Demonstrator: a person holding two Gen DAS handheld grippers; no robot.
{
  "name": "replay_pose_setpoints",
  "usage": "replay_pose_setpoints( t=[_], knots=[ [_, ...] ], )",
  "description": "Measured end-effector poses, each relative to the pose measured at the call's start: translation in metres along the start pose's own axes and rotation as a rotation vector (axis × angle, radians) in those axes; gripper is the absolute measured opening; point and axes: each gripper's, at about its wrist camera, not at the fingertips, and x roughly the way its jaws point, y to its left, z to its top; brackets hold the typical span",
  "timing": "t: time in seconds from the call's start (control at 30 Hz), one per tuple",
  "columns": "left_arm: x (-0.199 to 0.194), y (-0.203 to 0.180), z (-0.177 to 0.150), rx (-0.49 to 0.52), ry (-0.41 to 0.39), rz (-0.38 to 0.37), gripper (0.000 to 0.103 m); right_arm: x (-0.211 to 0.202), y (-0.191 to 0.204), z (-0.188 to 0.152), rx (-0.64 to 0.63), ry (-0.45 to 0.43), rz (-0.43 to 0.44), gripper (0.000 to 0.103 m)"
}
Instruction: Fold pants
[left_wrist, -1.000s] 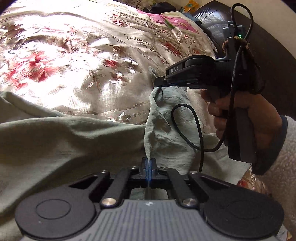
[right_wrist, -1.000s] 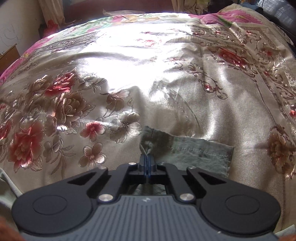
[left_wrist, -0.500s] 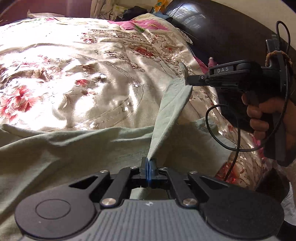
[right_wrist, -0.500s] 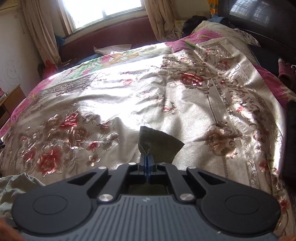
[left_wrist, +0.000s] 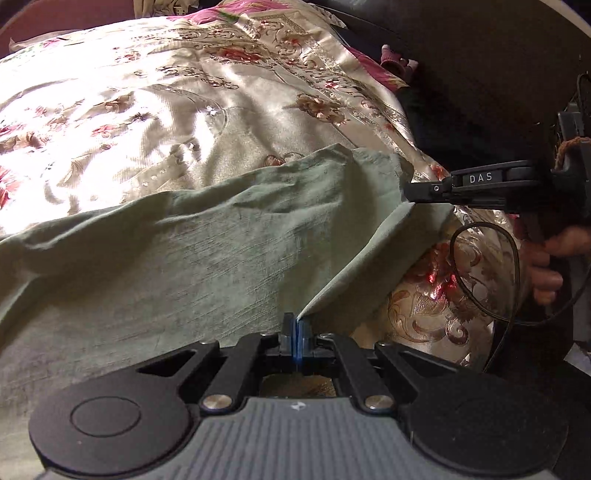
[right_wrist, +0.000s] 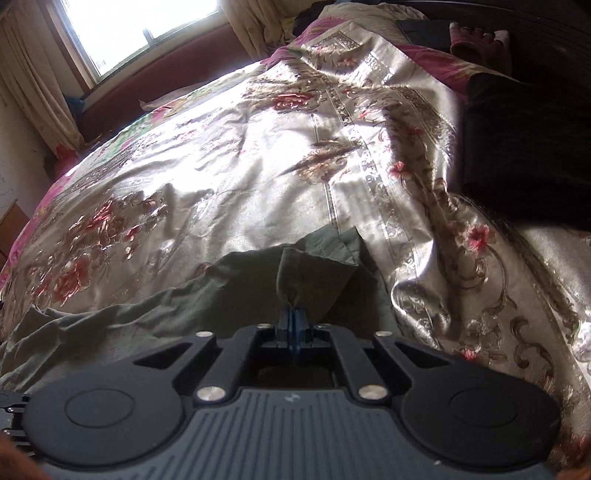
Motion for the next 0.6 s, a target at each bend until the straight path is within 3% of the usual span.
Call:
replay_pose_setpoints(
  t=[0.1,0.2,0.23,0.33,0.37,0.43,0.5,0.53,0.57,0.6],
  knots=[
    [0.005,-0.004,-0.003,0.007,0.019,0.007,0.016,0.000,-0.011,-0.009,0.038,-0.004,0.013,0.002],
    [0.008,-0.004,-0.006,0.011,0.031,0.017,0.016,-0.002,-0.014,-0.012,0.075,-0.002,0.029,0.010],
    [0.008,-0.004,-0.006,0.012,0.031,0.020,0.016,-0.003,-0.015,-0.012,0.081,-0.007,0.035,0.014],
    [0.008,-0.004,-0.006,0.010,0.031,0.024,0.016,-0.011,-0.018,-0.010,0.107,-0.051,0.057,0.042],
    [0.009,-0.005,-0.006,0.011,0.032,0.026,0.016,-0.012,-0.019,-0.009,0.112,-0.061,0.053,0.042],
    [0.009,-0.005,-0.006,0.011,0.034,0.028,0.016,-0.010,-0.022,-0.006,0.123,-0.066,0.038,0.041],
    [0.010,-0.006,-0.005,0.013,0.036,0.032,0.016,-0.002,-0.027,-0.002,0.135,-0.041,-0.009,0.024],
    [0.010,-0.006,-0.005,0.013,0.036,0.033,0.016,0.000,-0.028,-0.002,0.135,-0.036,-0.021,0.009],
    [0.010,-0.006,-0.005,0.013,0.035,0.033,0.016,0.001,-0.029,-0.003,0.135,-0.032,-0.031,0.003],
    [0.010,-0.007,-0.004,0.014,0.034,0.033,0.016,-0.002,-0.027,-0.004,0.130,-0.044,-0.037,0.003]
  ],
)
